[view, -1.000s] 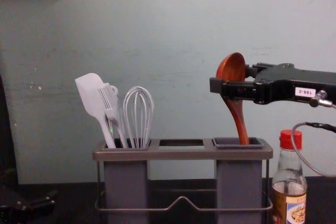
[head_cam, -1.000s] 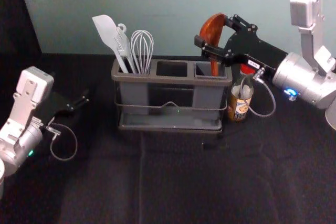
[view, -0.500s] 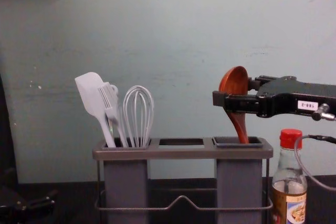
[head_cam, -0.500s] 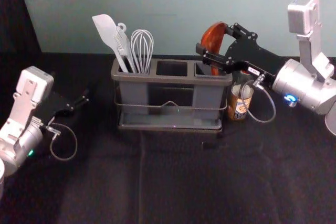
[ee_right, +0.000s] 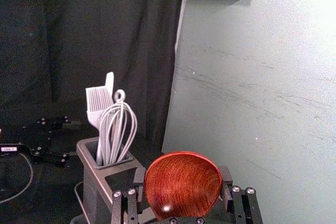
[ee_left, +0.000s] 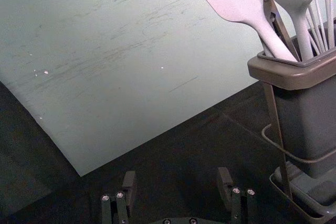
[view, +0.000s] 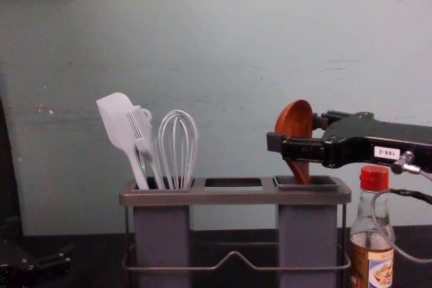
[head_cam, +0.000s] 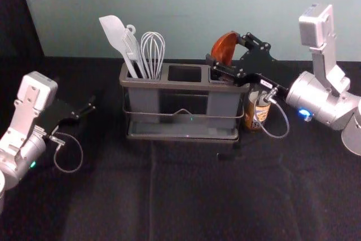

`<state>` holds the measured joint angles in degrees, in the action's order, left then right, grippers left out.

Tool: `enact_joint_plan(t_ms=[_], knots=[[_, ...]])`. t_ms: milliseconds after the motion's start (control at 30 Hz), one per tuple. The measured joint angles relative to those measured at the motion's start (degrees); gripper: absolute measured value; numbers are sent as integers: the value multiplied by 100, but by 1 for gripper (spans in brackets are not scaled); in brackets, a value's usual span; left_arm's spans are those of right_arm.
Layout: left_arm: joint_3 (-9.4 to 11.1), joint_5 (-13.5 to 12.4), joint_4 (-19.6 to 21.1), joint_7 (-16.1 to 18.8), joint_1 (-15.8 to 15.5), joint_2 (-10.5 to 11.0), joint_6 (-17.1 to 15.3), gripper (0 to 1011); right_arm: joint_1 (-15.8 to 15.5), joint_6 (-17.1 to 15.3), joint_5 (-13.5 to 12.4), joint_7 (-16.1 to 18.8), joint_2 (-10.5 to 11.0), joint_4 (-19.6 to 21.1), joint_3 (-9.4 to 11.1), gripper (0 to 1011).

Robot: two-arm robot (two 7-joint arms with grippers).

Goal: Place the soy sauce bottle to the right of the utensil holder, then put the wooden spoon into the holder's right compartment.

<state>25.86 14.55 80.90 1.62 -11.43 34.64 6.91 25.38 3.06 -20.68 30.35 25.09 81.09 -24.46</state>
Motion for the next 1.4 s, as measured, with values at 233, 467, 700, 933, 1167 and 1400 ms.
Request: enact_joint_plan(t_ms=[233,467,700,933,1167,1400], knots=[[0,-1,0,0,0,0,0,1005,-17,40,55,-5,-42,-30,-18,840],[0,0,0,0,0,0,0,1005,-21,41,72,-3,-47,-39,-19,840],[0,0,0,0,0,0,0,1005,-21,42,72,-4,-45,-37,-17,854],[0,0,0,0,0,0,0,1005,-18,41,71,-4,-42,-33,-15,1003],[0,0,0,0,0,0,0,1005,-17,40,67,-4,-40,-30,-14,1002],[0,0,0,0,0,0,0,1005,-17,40,64,-4,-41,-28,-14,1002]])
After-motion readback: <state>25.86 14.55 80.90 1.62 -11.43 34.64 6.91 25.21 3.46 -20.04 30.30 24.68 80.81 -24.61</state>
